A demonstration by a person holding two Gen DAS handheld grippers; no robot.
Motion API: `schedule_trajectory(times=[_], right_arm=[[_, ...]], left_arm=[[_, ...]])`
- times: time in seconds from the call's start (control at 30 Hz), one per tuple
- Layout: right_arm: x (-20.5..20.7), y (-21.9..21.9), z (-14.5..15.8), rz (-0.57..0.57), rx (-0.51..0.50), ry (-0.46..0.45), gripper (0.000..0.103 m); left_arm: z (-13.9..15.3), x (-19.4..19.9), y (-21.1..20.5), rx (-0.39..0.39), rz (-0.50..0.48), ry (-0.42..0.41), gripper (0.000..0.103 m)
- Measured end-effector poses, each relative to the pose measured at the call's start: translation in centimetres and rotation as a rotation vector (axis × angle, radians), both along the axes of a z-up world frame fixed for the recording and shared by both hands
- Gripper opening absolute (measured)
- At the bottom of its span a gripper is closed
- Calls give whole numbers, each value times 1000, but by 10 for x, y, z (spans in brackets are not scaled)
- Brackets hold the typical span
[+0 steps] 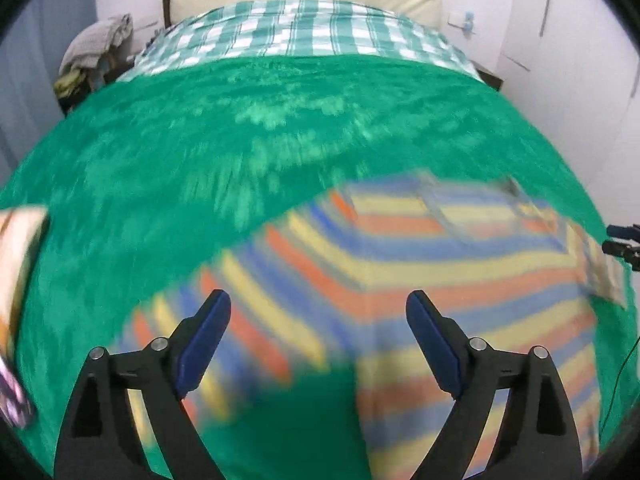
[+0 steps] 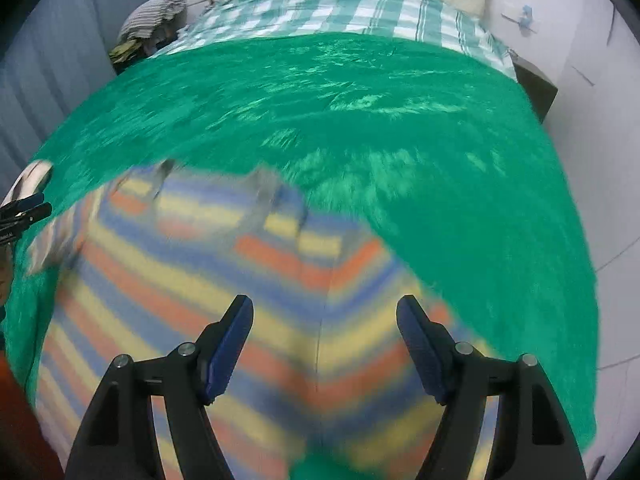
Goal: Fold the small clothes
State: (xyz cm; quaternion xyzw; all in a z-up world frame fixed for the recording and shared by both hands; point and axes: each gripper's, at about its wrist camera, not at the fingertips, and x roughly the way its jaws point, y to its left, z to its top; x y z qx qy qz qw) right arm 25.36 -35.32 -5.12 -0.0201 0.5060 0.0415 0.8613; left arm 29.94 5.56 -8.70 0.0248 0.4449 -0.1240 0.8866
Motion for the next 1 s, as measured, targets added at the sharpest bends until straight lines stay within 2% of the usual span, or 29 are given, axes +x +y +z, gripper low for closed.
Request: schedule_trajectory(times=[0.03, 0.1, 0.23, 0.33, 0.43, 0.53, 0.6, 0.7, 0.87, 1.0], right_arm=[[-22, 2, 4, 8, -3, 0, 75], [-71, 8, 12, 21, 12, -9, 75], [-182, 38, 12, 2, 64, -74, 77], [-245, 72, 6, -12, 72, -146, 79], [-294, 103, 0, -41, 88, -217, 79], [-311, 124, -6, -59, 118, -239, 79], [-312, 131, -3, -28, 117, -251, 79], [-318, 137, 4, -16, 34, -313, 79], [-326, 121, -1, -96, 37, -322, 80], [-329, 102, -6, -171, 45, -318, 80]], left_arm=[[-2, -32, 4, -4, 3, 11, 91], [-7, -67, 6, -24, 15, 34, 91], [-14, -151, 10, -124, 76, 91, 91], [-15, -204, 10, -176, 97, 98, 91], [-14, -230, 6, -186, 92, 82, 93], [-13, -247, 2, -155, 73, 75, 93], [-11, -252, -1, -149, 65, 63, 93], [-9, -258, -5, -147, 54, 43, 95], [-17, -264, -9, -88, 44, 5, 95], [-21, -261, -5, -91, 61, -11, 95]])
